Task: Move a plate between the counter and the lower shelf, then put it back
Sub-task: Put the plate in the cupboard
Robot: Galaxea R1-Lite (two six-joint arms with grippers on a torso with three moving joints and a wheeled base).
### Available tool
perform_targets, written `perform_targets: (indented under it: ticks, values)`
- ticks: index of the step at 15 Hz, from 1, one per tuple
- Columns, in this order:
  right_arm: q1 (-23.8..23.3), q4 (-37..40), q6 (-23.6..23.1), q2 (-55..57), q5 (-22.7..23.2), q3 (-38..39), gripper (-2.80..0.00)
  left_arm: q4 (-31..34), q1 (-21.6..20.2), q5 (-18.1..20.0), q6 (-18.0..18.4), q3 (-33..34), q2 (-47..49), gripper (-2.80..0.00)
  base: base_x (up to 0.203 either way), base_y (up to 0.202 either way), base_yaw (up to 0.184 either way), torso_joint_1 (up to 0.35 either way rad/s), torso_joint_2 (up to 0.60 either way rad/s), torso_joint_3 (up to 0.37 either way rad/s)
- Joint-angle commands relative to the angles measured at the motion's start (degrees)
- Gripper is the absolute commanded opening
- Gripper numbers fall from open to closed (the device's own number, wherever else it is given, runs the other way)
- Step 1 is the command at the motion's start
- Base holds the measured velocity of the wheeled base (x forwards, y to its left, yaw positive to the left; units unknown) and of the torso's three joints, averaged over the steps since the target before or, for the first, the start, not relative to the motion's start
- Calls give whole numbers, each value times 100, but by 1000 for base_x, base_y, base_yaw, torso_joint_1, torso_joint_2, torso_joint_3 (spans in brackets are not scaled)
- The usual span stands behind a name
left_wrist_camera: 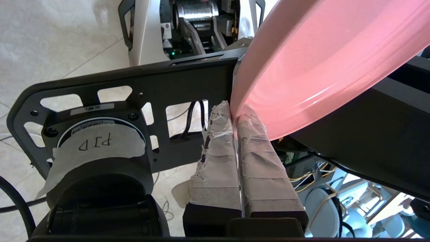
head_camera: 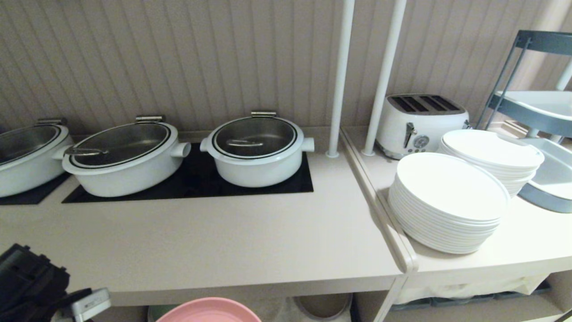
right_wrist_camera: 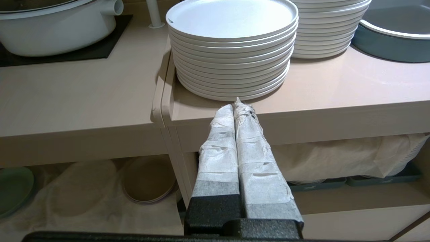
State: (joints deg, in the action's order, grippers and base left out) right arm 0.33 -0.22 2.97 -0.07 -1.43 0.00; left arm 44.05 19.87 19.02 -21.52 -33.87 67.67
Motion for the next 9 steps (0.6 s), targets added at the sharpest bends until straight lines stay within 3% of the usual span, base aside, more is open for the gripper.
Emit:
perform_targets:
  ticks: [1, 9]
  values:
    - [2, -4, 1, 7, 2, 0, -280, 22, -1, 8, -10, 38, 62, -280, 0, 0, 0, 0, 0, 0]
    - [2, -4, 1, 7, -3, 0, -280, -2, -1, 14, -10, 38, 185, -280, 0, 0, 0, 0, 0, 0]
